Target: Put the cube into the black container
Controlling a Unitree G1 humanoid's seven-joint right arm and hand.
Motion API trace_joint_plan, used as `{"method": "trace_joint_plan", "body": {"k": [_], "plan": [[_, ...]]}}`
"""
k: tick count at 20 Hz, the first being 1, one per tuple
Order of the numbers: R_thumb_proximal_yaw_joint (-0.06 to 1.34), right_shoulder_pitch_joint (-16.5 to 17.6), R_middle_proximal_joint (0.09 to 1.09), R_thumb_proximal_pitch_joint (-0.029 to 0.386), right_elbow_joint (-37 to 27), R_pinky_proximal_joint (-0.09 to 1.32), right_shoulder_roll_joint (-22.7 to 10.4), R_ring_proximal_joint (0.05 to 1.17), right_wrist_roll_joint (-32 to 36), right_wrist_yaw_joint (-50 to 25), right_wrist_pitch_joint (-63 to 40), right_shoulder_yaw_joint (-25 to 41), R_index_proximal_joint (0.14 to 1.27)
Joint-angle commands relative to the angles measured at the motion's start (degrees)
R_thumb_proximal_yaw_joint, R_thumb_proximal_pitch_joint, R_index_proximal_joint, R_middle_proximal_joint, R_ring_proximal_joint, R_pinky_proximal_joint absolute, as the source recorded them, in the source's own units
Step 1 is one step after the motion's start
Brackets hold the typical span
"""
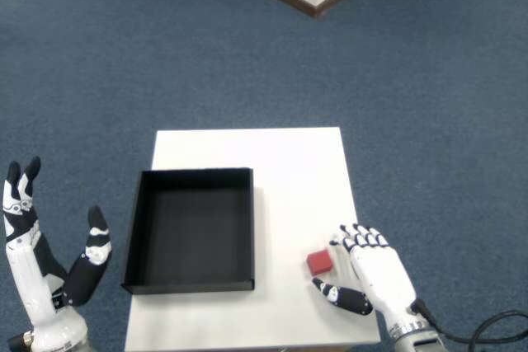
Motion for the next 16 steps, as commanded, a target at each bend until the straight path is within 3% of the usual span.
{"method": "trace_joint_plan", "body": {"k": [1,9,16], "plan": [[0.6,-2.39,0.17,-0.014,1.03,-0.04,-1.28,0.14,1.41,-2.11,0.4,-0.88,0.47],[0.65,-2.48,0.17,-0.01,0.87,-0.04,-1.33,0.14,1.26,-2.35,0.44,-0.78,0.49],[0.78,-1.88,0.18,0.025,0.22,-0.04,-1.86,0.14,1.81,-2.08,-1.33,-1.22,0.65]]}}
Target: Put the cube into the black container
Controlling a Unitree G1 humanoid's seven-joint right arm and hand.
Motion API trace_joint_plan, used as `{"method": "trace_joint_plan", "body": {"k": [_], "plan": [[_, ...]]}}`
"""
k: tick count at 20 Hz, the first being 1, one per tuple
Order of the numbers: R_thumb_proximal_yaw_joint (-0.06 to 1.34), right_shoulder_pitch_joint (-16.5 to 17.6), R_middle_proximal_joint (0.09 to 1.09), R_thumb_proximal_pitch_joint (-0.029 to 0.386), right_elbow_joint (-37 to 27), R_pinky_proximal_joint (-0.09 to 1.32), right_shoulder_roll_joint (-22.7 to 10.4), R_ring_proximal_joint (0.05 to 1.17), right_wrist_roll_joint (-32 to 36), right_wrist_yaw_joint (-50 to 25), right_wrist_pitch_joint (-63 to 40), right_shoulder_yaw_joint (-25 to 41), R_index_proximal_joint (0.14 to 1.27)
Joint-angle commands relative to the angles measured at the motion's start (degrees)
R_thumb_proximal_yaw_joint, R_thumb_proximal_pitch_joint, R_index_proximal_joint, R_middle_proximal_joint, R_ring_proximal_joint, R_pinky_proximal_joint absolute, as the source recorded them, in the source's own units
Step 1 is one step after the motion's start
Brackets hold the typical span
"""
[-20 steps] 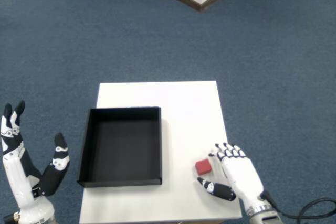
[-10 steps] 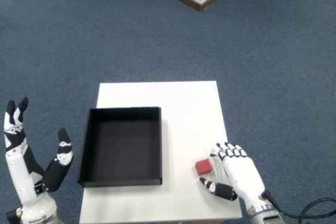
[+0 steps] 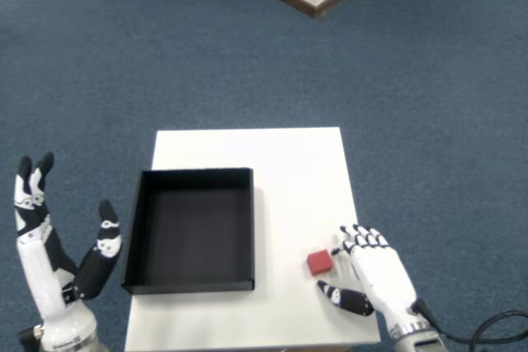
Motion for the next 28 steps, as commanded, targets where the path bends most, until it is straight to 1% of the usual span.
{"method": "trace_joint_plan", "body": {"k": [1,6,12,15,28], "plan": [[0.78,-1.82,0.18,0.03,0.69,-0.04,-1.58,0.14,1.84,-1.93,-1.4,-1.31,0.65],[0.76,-2.02,0.18,0.043,0.78,-0.05,-1.6,0.13,1.92,-1.85,-1.83,-1.36,0.64],[0.71,-2.5,0.18,0.041,0.93,-0.05,-1.54,0.13,1.66,-2.83,-2.59,-1.21,0.62],[0.68,-3.16,0.17,0.031,1.06,-0.05,-1.47,0.13,1.41,-3.61,-3.07,-1.06,0.55],[0.62,-4.0,0.15,-0.002,1.12,-0.06,-0.5,0.12,0.21,-5.39,-3.35,0.01,0.51]]}}
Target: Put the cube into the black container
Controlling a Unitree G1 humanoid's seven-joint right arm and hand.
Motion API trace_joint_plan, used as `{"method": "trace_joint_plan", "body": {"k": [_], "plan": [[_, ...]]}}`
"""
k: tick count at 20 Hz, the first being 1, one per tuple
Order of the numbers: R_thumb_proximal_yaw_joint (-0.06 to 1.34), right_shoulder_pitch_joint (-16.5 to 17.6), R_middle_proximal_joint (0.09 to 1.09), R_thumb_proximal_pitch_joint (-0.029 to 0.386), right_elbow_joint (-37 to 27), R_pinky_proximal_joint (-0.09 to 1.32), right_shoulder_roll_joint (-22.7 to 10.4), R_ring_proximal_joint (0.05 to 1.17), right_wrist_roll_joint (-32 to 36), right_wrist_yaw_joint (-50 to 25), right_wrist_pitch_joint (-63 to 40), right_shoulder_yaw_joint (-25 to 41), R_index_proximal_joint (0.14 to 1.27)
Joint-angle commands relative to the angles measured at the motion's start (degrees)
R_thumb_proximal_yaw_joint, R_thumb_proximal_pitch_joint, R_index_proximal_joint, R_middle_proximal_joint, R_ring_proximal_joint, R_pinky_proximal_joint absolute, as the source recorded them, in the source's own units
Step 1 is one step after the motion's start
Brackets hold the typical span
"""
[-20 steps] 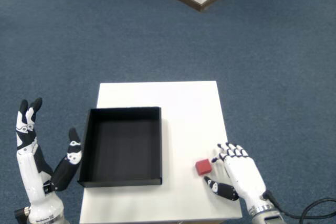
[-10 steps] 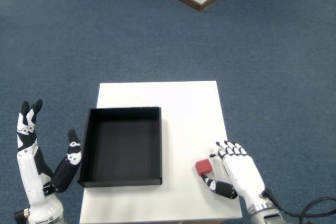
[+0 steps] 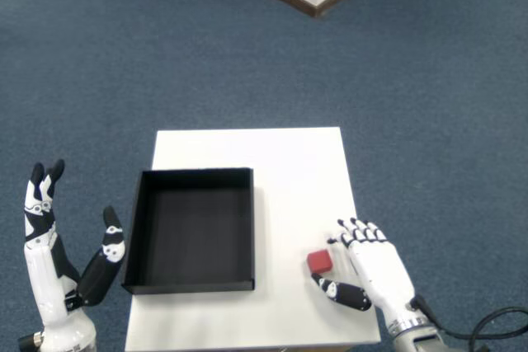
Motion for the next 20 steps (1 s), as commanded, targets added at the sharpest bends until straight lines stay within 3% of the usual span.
{"method": "trace_joint_plan", "body": {"k": [1,20], "plan": [[0.62,-3.23,0.15,-0.002,1.13,-0.06,-0.63,0.12,0.48,-4.14,-2.03,-0.3,0.51],[0.64,-2.31,0.14,-0.005,1.08,-0.06,1.01,0.11,-0.68,-2.52,1.42,1.05,0.49]]}}
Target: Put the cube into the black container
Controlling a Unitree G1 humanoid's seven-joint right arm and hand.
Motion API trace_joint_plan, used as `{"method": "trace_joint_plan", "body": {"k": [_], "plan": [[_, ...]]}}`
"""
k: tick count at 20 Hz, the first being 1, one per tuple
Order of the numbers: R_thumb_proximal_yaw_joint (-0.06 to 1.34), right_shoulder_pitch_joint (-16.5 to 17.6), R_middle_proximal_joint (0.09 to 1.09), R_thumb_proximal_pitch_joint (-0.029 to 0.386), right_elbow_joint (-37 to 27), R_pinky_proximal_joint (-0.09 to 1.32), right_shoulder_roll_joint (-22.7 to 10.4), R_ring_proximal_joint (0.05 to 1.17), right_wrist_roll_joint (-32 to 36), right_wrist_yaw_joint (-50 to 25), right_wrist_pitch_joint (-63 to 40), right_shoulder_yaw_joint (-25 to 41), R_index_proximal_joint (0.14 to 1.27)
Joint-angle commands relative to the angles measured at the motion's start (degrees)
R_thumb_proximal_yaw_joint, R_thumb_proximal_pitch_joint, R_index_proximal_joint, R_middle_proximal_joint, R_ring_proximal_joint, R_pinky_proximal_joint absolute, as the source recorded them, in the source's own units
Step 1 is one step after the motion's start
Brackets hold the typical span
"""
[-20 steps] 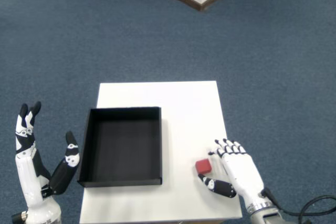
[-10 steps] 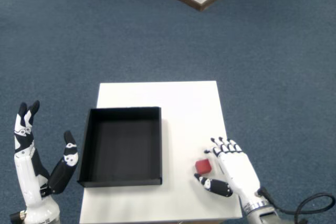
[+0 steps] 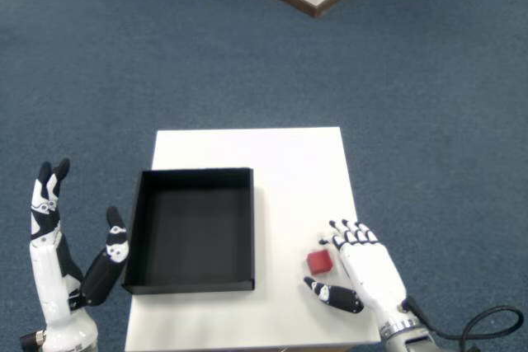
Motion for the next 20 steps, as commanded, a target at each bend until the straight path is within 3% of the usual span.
{"method": "trace_joint_plan", "body": {"k": [1,6,7,11,14,15,17,20], "plan": [[0.64,-2.31,0.14,-0.005,1.07,-0.06,-0.59,0.11,-0.28,-1.78,0.33,0.23,0.49],[0.66,-2.28,0.15,-0.005,1.12,-0.06,-0.32,0.11,-0.73,-1.32,1.43,0.76,0.52],[0.7,-2.15,0.15,-0.001,1.12,-0.06,-0.34,0.11,-0.74,-1.07,1.77,0.79,0.58],[0.82,-1.73,0.16,0.03,1.14,-0.05,-0.78,0.12,-0.57,0.19,3.05,0.78,0.65],[0.87,-1.49,0.17,0.048,1.16,-0.05,-1.09,0.12,-0.45,0.2,3.42,0.76,0.79],[1.03,-1.33,0.19,0.081,1.23,-0.05,-1.04,0.13,-0.49,-0.2,3.82,0.82,1.02],[1.25,-1.26,0.25,0.142,1.38,-0.05,-0.93,0.13,-0.58,-1.05,4.33,0.92,1.23],[1.29,-1.28,0.27,0.158,1.42,-0.04,-1.01,0.14,-0.72,-1.74,4.74,1.07,1.19]]}}
